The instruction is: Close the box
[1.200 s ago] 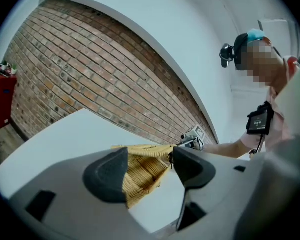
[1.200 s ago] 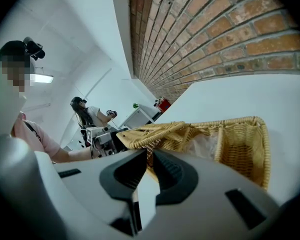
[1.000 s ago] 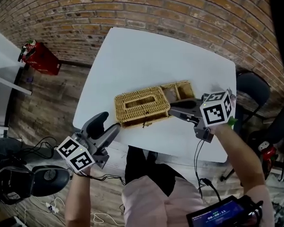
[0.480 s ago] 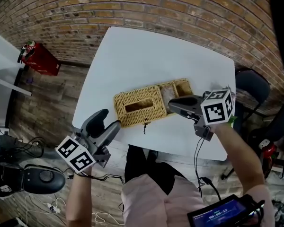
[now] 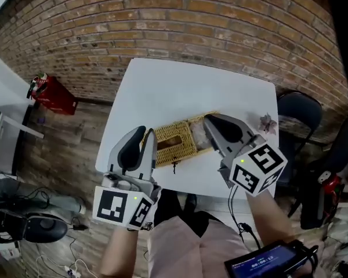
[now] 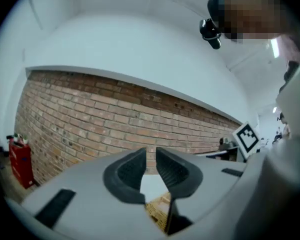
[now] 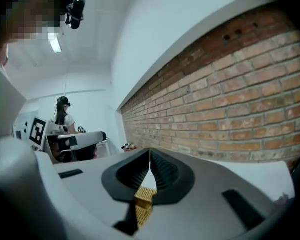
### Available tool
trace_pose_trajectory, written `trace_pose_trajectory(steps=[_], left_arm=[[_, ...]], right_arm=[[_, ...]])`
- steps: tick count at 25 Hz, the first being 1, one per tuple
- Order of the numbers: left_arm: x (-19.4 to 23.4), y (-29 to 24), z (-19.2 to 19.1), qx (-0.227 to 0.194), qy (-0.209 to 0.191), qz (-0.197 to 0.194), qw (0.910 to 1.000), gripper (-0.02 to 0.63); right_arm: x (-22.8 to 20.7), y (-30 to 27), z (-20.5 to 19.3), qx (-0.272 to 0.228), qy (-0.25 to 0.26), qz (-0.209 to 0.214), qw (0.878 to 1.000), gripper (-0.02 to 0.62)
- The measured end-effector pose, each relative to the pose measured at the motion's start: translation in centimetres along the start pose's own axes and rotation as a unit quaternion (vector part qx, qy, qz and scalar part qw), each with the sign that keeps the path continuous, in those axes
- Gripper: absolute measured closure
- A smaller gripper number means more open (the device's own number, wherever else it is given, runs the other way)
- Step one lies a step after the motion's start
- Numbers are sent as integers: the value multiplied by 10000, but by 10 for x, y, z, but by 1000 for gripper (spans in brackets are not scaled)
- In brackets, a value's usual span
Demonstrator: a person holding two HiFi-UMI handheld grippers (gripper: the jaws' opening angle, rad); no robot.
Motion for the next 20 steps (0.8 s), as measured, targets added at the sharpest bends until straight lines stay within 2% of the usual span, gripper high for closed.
trace_pose_trajectory(steps=[2,7,11,20], left_arm=[[-15,-5,13,-175,-220,223,9994,570],[-32,-16,38,-491,-385,509,9968,586],[-35,-20,48,-661,-449,592,9950,588],[-41,-26,55,-719,-595,611,9938,594]], right_arm=[[12,7,17,-218,317,-229,9990,594],[23,25,52,-698,989,-869,9888,594],[21,30,57,-837,1126,-1155,9833,595],[13,30,54,-825,1224,-1353,9797,597]])
Point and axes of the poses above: the fingertips, and each gripper's own axes: y backward along the fingers, x to its left, z out of its top, the point moved 7 cm from there along y, backward along the fingers, and after that the axes turned 6 degrees about y, right-handed, at the moved point
